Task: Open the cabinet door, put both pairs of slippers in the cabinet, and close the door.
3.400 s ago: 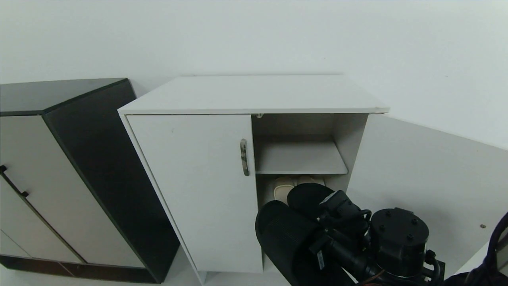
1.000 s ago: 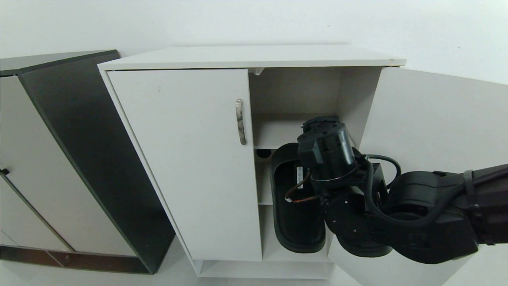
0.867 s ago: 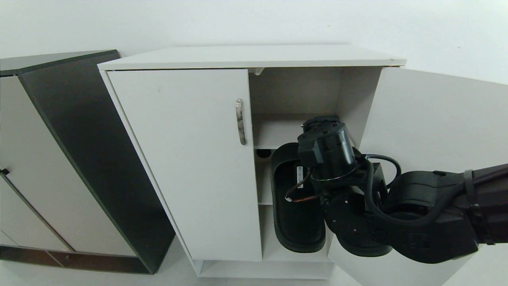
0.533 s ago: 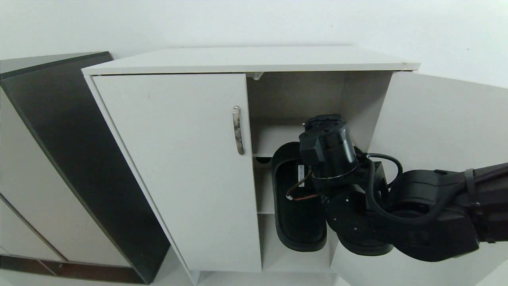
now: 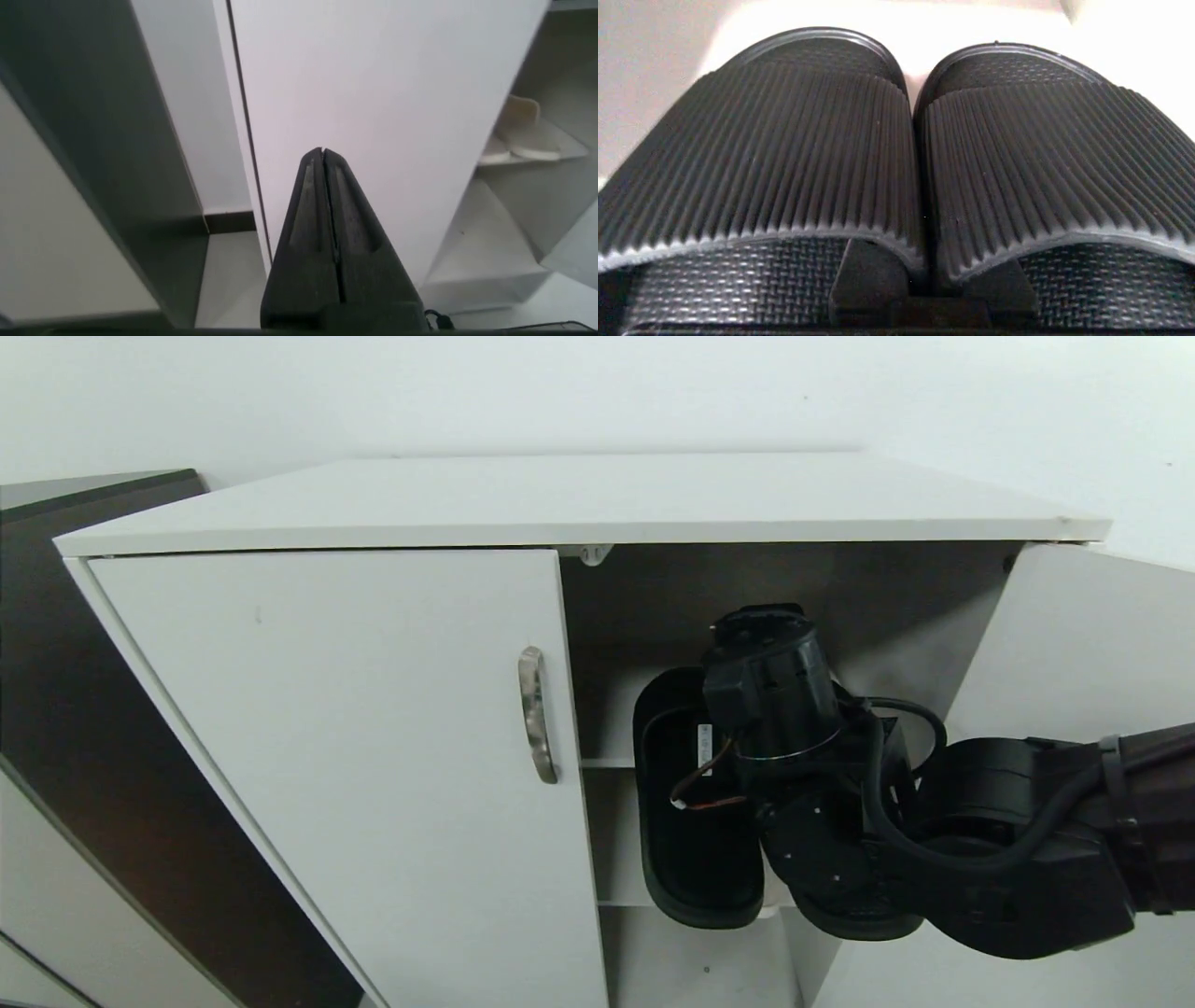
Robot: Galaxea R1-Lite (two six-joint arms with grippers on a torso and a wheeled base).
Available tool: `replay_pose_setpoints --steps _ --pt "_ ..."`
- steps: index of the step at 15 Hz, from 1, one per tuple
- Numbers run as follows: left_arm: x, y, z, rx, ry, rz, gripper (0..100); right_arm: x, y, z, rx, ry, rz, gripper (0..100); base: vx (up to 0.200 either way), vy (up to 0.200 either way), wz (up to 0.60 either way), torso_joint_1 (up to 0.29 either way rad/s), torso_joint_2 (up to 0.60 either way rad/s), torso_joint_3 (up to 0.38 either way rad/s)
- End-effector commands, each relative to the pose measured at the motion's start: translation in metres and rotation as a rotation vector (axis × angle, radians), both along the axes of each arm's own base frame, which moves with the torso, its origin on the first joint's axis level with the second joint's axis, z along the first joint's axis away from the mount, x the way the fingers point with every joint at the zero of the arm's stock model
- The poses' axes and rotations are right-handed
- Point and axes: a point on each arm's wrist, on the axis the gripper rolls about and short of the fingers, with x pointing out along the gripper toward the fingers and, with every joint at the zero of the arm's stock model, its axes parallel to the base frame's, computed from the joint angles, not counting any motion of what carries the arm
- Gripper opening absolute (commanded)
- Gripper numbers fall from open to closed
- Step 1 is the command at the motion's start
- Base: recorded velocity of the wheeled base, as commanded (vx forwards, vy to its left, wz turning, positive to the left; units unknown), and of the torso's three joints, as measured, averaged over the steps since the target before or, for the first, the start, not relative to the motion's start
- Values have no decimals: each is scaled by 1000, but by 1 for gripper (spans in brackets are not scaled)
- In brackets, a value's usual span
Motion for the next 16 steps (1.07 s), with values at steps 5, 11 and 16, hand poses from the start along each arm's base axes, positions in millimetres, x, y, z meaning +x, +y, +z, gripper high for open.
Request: replay_pose_setpoints --steps 5,11,16 --pt "0 0 0 0 0 -1 0 7 1 -9 14 -13 1 0 0 0 0 0 0 0" --pt "0 0 0 0 0 1 0 45 -1 -4 23 -17 14 0 0 0 0 0 0 0" --pt "0 0 0 -2 0 1 0 78 2 5 -4 -16 10 0 0 0 0 0 0 0"
